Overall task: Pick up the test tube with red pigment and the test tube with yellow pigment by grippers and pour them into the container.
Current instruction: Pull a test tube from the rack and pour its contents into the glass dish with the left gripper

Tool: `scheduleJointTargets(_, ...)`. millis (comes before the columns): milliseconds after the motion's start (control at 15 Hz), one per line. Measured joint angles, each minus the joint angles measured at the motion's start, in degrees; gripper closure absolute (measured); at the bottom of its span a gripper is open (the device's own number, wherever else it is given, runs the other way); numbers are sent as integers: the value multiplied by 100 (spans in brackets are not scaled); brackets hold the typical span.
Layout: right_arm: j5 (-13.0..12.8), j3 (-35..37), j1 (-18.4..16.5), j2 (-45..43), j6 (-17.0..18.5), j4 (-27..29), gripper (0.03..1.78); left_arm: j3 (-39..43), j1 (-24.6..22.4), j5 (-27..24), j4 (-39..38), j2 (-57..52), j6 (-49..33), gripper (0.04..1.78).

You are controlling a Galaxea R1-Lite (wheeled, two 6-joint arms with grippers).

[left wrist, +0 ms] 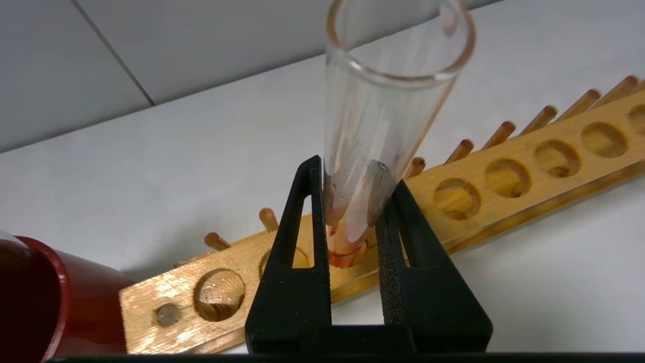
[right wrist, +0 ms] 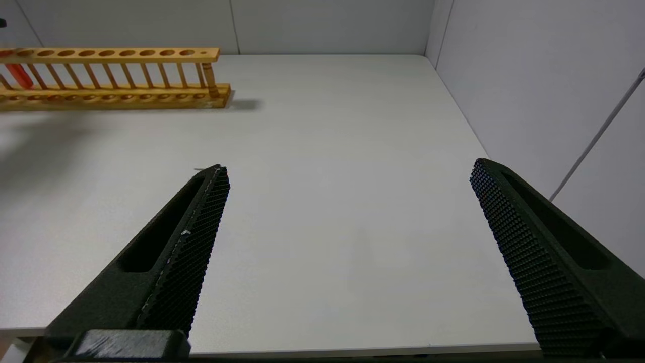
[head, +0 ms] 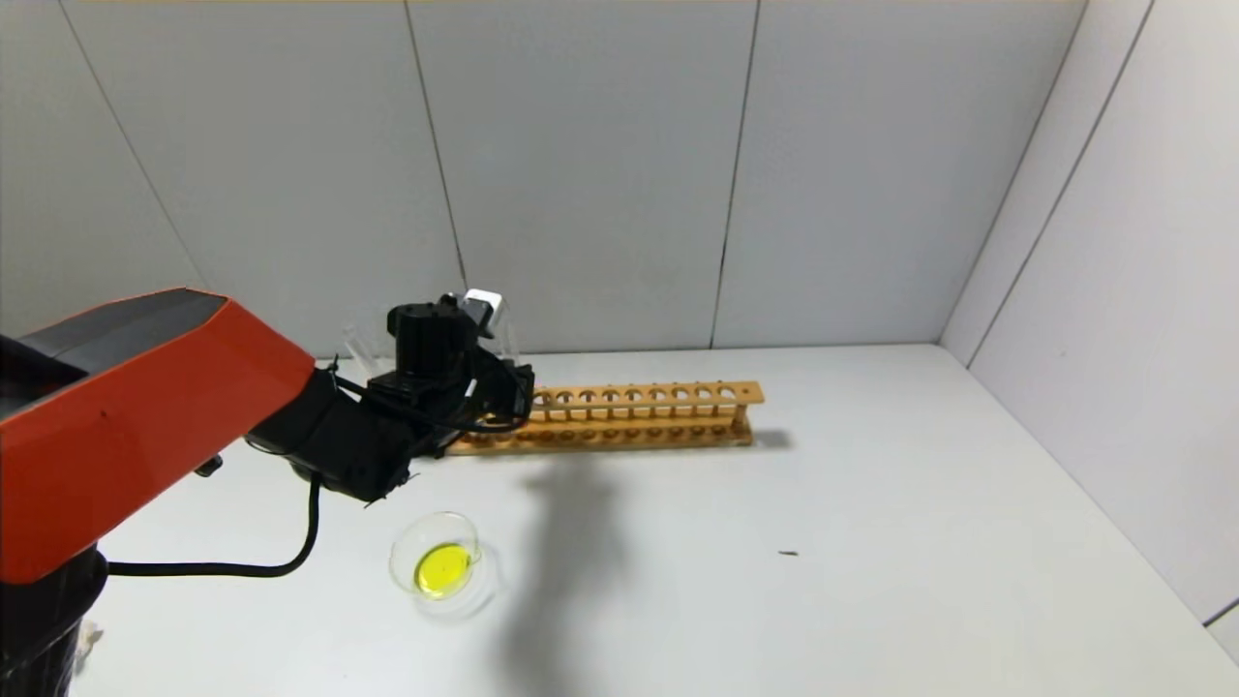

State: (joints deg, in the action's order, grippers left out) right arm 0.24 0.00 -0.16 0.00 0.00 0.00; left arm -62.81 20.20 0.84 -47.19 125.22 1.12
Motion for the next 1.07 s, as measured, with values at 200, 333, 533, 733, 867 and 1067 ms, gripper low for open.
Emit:
scheduleJointTargets(200, 0, 0, 0, 0, 0, 0, 6, -233, 5, 0, 461, -402, 15, 151)
scheduleJointTargets(333, 0, 0, -2, 0, 0, 0, 6, -338, 11, 0, 673, -662, 26, 151)
scheduleJointTargets(533, 0, 0, -2, 0, 0, 0, 6, -358, 20, -46, 1075, -1156, 33, 151)
scheduleJointTargets(733, 0, 0, -2, 0, 0, 0, 6, -180, -2, -218, 1816, -1731, 172, 151)
scheduleJointTargets(867, -2, 0, -5, 0, 0, 0, 6, 121, -50, -478, 2146, -2148, 584, 151)
scheduleJointTargets(1067, 0, 0, 0, 0, 0, 0, 6, 757, -276, -753, 2239, -2677, 1682, 151)
